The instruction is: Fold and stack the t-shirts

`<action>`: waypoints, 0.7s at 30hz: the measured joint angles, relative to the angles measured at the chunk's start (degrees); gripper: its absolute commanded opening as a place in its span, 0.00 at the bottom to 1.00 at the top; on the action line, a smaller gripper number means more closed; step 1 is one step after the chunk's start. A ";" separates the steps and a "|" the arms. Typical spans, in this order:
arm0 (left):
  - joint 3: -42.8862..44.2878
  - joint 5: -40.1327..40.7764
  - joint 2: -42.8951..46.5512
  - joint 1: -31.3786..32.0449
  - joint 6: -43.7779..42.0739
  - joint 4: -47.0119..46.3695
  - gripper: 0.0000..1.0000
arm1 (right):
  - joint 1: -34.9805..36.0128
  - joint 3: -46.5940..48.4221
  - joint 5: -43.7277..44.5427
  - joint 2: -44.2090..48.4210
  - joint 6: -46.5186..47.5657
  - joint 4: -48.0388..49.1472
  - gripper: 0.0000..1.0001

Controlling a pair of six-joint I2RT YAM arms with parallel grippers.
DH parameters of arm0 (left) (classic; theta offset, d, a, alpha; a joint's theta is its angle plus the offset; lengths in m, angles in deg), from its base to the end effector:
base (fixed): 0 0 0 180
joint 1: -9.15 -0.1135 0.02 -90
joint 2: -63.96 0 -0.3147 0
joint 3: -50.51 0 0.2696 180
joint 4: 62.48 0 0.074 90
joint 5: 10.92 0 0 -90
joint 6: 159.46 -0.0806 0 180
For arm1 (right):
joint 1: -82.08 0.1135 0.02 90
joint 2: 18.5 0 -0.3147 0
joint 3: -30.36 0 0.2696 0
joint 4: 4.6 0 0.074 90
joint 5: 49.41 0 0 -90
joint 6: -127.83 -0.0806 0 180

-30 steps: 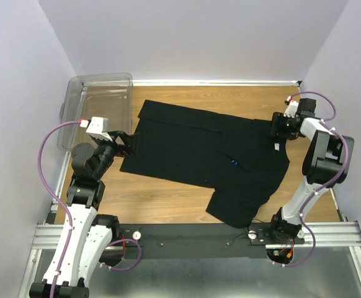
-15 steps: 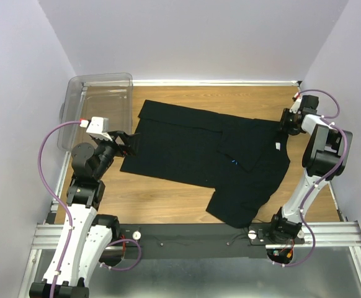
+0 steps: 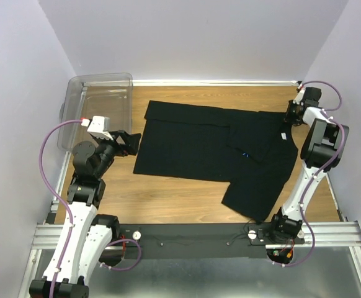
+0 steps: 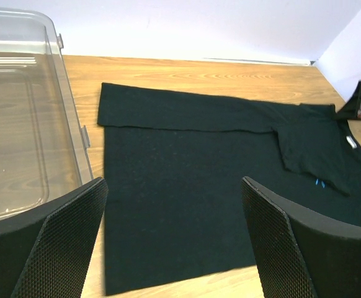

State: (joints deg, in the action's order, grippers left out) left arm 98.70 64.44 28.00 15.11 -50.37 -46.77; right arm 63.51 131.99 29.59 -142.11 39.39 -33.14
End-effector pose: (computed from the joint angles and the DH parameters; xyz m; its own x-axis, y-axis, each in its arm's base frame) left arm 0.1774 -0.0390 0.3462 -0.1720 -0.3002 -0.9382 0.3123 0.8867 -0.3409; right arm 0.5183 -0.1579 0.1565 -0.7368 0.2193 -0.6396 0.1776 0.9755 0.1299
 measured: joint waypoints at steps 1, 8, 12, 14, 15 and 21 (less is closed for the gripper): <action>0.00 0.00 -0.22 0.00 0.00 0.00 0.95 | 0.00 2.58 0.20 -1.92 0.09 0.13 0.22; 0.00 -0.04 -2.56 0.00 0.11 0.00 0.95 | 0.00 20.22 3.78 -13.40 0.39 0.00 0.31; 0.00 -0.81 -3.76 0.00 1.84 0.07 0.90 | -0.02 28.30 6.32 -18.21 -0.42 -0.55 0.56; -0.04 -2.29 -3.91 0.00 4.70 0.09 0.83 | -0.02 29.53 6.21 -18.53 0.13 -0.52 0.70; -0.13 -2.86 -3.91 0.00 5.62 0.09 0.83 | -0.02 29.22 6.01 -18.12 0.66 -0.74 0.74; -4.61 -1.05 -4.66 8.26 15.17 0.52 0.82 | 0.17 12.02 1.79 -4.61 7.63 -0.83 0.91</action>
State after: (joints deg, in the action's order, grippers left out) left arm 94.09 63.39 23.34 23.37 -35.20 -46.24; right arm 63.69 144.01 31.38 -146.72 47.02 -33.97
